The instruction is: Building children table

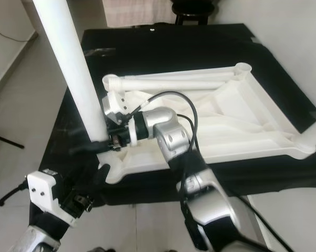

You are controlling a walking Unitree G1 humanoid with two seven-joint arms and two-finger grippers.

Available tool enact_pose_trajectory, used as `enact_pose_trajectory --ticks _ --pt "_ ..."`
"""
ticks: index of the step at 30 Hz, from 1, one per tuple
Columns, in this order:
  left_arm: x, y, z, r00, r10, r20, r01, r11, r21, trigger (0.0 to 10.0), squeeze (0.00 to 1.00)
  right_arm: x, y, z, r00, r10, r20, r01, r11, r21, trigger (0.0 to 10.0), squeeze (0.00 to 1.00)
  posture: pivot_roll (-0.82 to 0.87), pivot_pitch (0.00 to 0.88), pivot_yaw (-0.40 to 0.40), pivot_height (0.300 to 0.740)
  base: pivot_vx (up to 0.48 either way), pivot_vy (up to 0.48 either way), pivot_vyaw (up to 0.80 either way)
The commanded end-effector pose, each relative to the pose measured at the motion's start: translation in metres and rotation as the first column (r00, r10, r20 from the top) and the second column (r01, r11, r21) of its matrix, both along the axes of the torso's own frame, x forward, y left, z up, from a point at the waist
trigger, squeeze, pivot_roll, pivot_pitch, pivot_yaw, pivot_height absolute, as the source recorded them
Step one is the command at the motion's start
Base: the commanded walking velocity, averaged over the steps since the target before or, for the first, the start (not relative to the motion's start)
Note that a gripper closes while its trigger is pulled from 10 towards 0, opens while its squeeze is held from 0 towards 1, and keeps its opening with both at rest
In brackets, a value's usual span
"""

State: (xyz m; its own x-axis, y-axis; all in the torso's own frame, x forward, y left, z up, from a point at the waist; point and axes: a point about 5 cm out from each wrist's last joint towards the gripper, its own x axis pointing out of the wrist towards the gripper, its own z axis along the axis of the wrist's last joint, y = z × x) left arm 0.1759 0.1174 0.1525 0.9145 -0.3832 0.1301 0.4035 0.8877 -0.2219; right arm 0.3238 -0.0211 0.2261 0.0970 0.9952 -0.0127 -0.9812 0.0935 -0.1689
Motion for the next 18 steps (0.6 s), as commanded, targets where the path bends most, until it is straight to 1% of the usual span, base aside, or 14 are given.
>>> enact_pose_trajectory --ticks 1,2,3,4,5,6,7,10,11,12,15,16,17,18 --pt "-0.002 0.003 0.0 1.0 0.013 -0.003 -0.013 1.0 0.0 10.0 0.0 0.014 -0.013 -0.031 0.912 -0.405 -0.062 0.4 0.912 -0.087 0.0 0.0 0.09 0.18 -0.021 0.74 0.0 0.0 0.0" --pt "-0.001 0.004 0.0 1.0 0.012 -0.002 -0.012 1.0 0.0 10.0 0.0 -0.002 -0.024 -0.051 0.789 -0.609 -0.08 0.599 0.792 -0.123 0.0 0.0 0.1 0.178 -0.012 0.74 0.0 0.0 0.0" --pt "-0.001 0.005 0.0 1.0 0.011 -0.002 -0.011 1.0 0.001 10.0 0.0 -0.015 -0.035 -0.063 0.685 -0.723 -0.087 0.709 0.689 -0.15 0.0 0.0 0.1 0.177 -0.009 0.74 0.0 0.0 0.0" --pt "0.001 0.006 -0.001 1.0 0.007 -0.003 -0.007 1.0 0.004 10.0 0.0 -0.027 -0.035 -0.066 0.661 -0.746 -0.078 0.729 0.664 -0.165 0.0 0.0 0.08 0.166 0.006 0.74 0.0 0.0 0.0" --pt "0.001 0.006 -0.001 1.0 0.007 -0.003 -0.007 1.0 0.004 10.0 0.0 -0.027 -0.035 -0.066 0.661 -0.746 -0.078 0.729 0.664 -0.165 0.0 0.0 0.08 0.166 0.006 0.74 0.0 0.0 0.0" --pt "0.002 0.006 -0.002 1.0 0.004 -0.004 -0.004 1.0 0.006 10.0 0.0 -0.034 -0.031 -0.066 0.689 -0.721 -0.074 0.704 0.69 -0.165 0.0 0.0 0.08 0.166 0.006 0.74 0.0 0.0 0.0" --pt "0.002 0.006 -0.002 1.0 0.004 -0.004 -0.004 1.0 0.006 10.0 0.0 -0.034 -0.031 -0.066 0.689 -0.721 -0.074 0.704 0.69 -0.165 0.0 0.0 0.08 0.166 0.006 0.74 0.0 0.0 0.0" --pt "0.007 0.007 -0.004 1.0 -0.004 -0.008 0.004 1.0 0.001 10.0 0.0 -0.025 -0.02 -0.06 0.717 -0.695 -0.045 0.685 0.716 -0.137 0.0 0.0 0.08 0.138 0.002 0.74 0.0 0.0 0.0" --pt "0.009 0.007 -0.004 1.0 -0.004 -0.007 0.004 1.0 0.0 10.0 0.0 -0.017 -0.016 -0.057 0.719 -0.693 -0.046 0.684 0.718 -0.13 2.5 0.0 0.09 0.132 -0.003 0.74 0.0 0.0 0.0" --pt "0.01 0.007 -0.004 1.0 0.003 -0.004 -0.003 1.0 0.0 10.0 0.0 -0.012 -0.01 -0.053 0.741 -0.669 -0.057 0.66 0.742 -0.118 10.0 0.0 0.09 0.129 -0.005 0.74 0.0 0.0 0.0" --pt "0.011 0.007 -0.004 1.0 0.013 -0.001 -0.013 1.0 0.001 10.0 0.0 -0.01 -0.006 -0.05 0.752 -0.656 -0.068 0.648 0.754 -0.111 10.0 0.0 0.09 0.126 -0.005 0.74 0.0 0.0 0.0" --pt "0.011 0.008 -0.004 1.0 0.029 0.002 -0.029 1.0 0.0 10.0 0.0 -0.007 -0.003 -0.044 0.779 -0.624 -0.063 0.618 0.781 -0.092 10.0 0.18 0.09 0.123 -0.007 0.74 0.0 0.0 0.0" --pt "0.011 0.008 -0.004 0.999 0.038 0.004 -0.038 0.999 0.0 10.0 0.0 -0.009 0.001 -0.036 0.807 -0.583 -0.092 0.579 0.813 -0.064 10.0 1.0 0.1 0.122 -0.011 0.74 0.0 0.0 0.0" --pt "0.011 0.008 -0.004 0.999 0.038 0.004 -0.038 0.999 0.0 10.0 0.0 -0.009 0.001 -0.036 0.807 -0.583 -0.092 0.579 0.813 -0.064 10.0 1.0 0.1 0.122 -0.011 0.74 0.0 0.0 0.0"
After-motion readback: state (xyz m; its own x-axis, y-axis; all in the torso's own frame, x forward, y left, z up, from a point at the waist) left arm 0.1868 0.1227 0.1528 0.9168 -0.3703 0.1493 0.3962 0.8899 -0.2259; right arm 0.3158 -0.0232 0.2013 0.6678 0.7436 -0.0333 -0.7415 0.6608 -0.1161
